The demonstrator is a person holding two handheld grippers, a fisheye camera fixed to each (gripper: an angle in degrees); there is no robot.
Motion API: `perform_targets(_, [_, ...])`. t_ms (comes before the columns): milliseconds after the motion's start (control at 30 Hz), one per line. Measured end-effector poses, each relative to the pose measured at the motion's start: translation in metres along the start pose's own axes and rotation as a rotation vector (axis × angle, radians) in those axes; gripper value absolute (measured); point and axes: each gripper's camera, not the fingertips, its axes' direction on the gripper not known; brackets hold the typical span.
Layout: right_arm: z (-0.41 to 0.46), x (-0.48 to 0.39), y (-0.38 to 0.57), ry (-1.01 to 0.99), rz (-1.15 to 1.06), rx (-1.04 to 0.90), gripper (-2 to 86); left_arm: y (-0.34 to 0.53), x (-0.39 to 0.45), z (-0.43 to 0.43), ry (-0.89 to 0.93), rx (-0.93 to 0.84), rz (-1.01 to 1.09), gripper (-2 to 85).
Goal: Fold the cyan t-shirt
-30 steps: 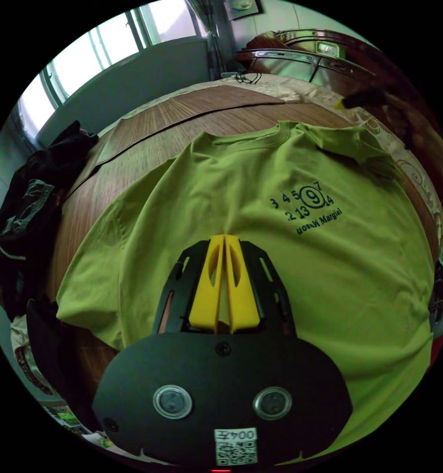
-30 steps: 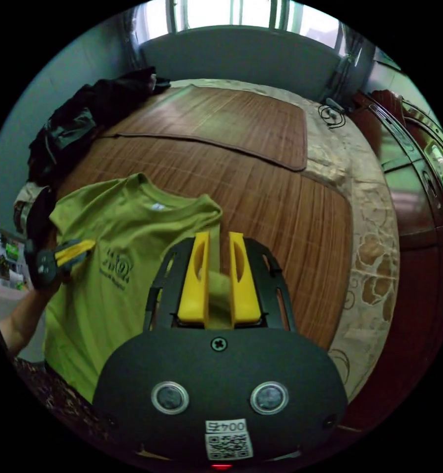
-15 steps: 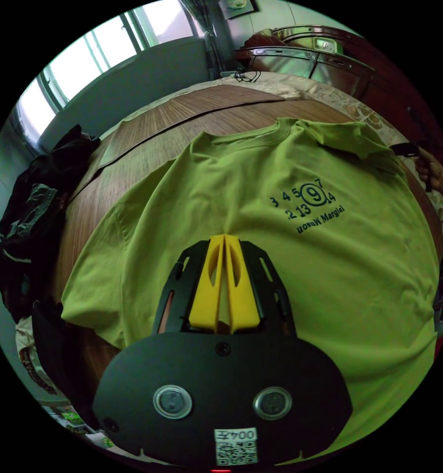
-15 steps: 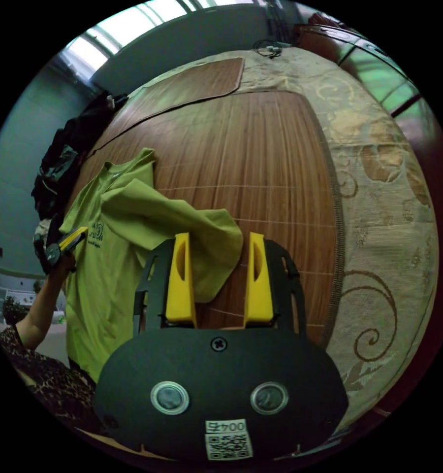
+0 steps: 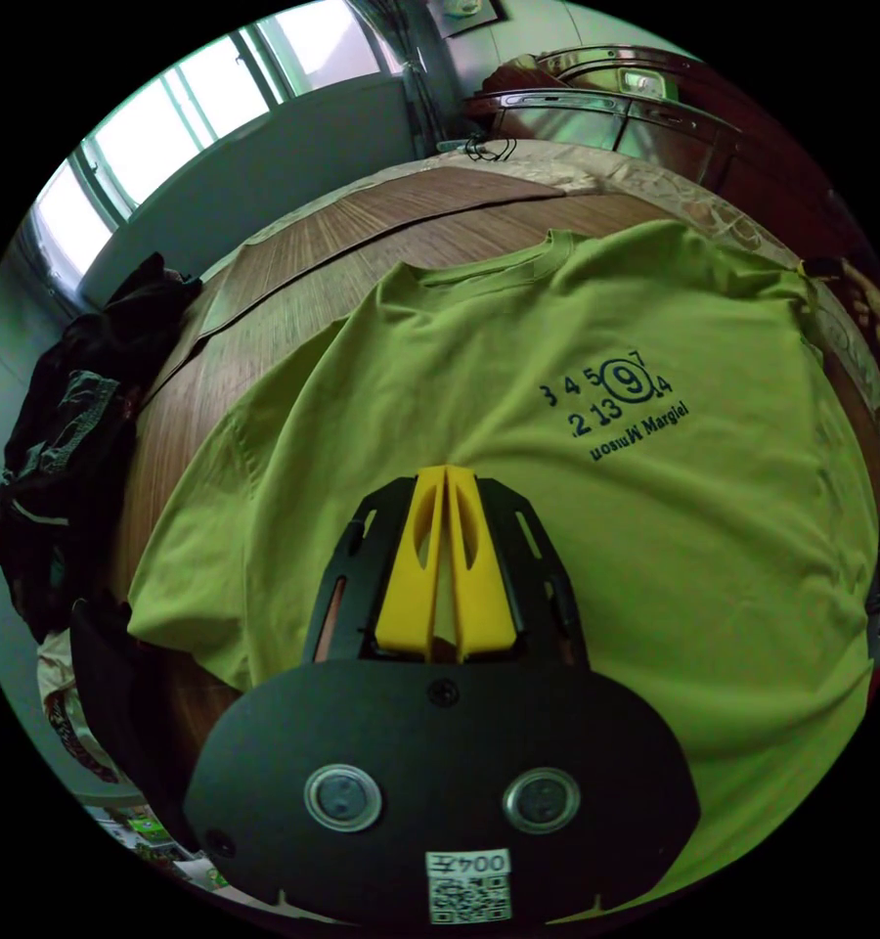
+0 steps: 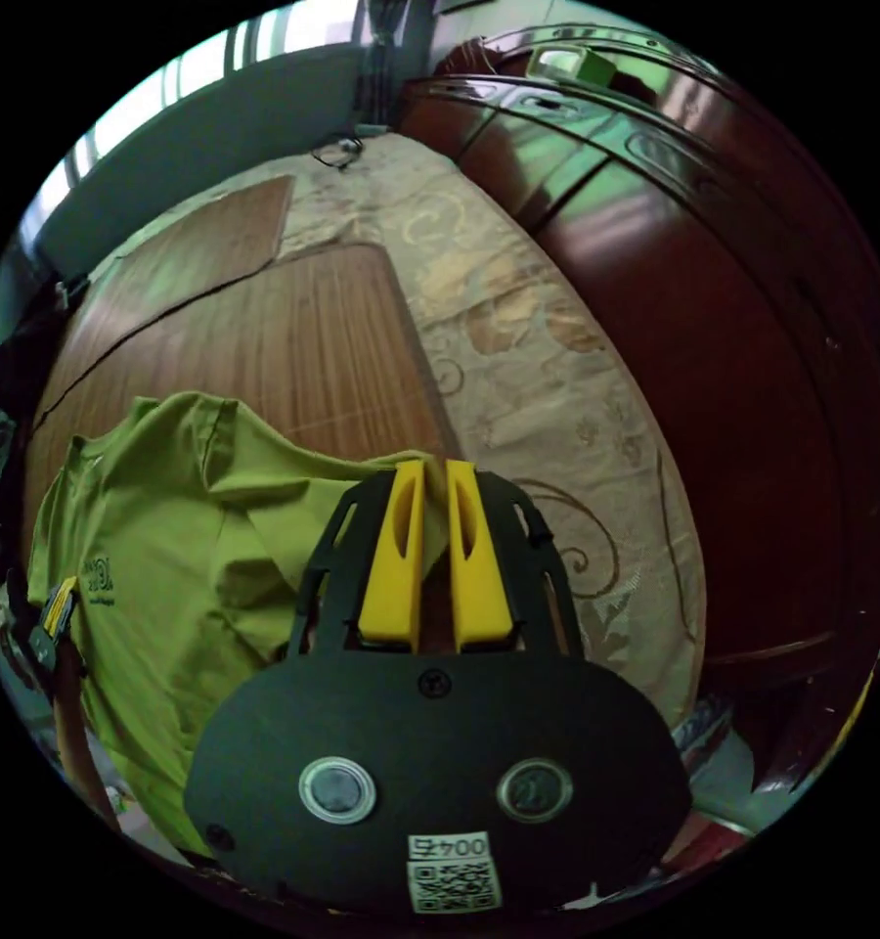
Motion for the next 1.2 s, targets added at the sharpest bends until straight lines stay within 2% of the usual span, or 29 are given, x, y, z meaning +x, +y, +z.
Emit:
perform_targets(100, [-0.006,-0.008,0.023,-0.018,0.014,0.112,5.3,-0.004,-0.002,0.001,-0.012,0.000,0.005,0.4])
perform_targets(167, [-0.011,-0.032,0.039,-0.028,-0.081,0.179,5.0,-0.008,-0.005,0.002,-0.015,0.000,0.007,0.4])
perform_targets(267, [-0.004,-0.081,0.065,-0.099,-0.285,0.175,3.9,-0.013,-0.011,0.003,-0.006,0.000,0.002,0.3])
perform_targets(333, [0.019,-0.114,0.084,-0.128,-0.431,0.090,2.7,-0.017,-0.015,0.004,0.003,0.000,-0.002,0.4])
perform_targets(433, [0.060,-0.127,0.094,-0.021,-0.423,-0.086,0.2,-0.023,-0.021,0.005,0.011,0.001,-0.006,0.4])
perform_targets(533, [0.045,-0.120,0.107,-0.184,-0.301,0.006,-0.4,-0.029,-0.027,0.007,0.011,0.001,-0.005,0.5])
perform_targets(633, [0.040,-0.139,0.135,-0.343,-0.347,0.069,-0.6,-0.038,-0.035,0.004,0.029,0.001,-0.004,0.6])
perform_targets(733, [0.063,-0.163,0.163,-0.329,-0.414,0.038,-0.7,-0.049,-0.066,-0.019,0.148,0.121,-0.058,0.8])
perform_targets(833, [0.083,-0.170,0.186,-0.293,-0.405,0.081,-0.7,-0.074,-0.105,-0.037,-0.005,0.216,-0.088,0.7])
perform_targets(1033, [0.104,-0.185,0.215,-0.208,-0.430,0.131,-0.7,-0.146,-0.142,0.010,-0.129,0.039,0.095,0.8])
perform_targets(1200, [0.121,-0.189,0.233,-0.212,-0.428,0.144,-0.6,-0.190,-0.137,0.052,-0.019,-0.067,0.285,0.7])
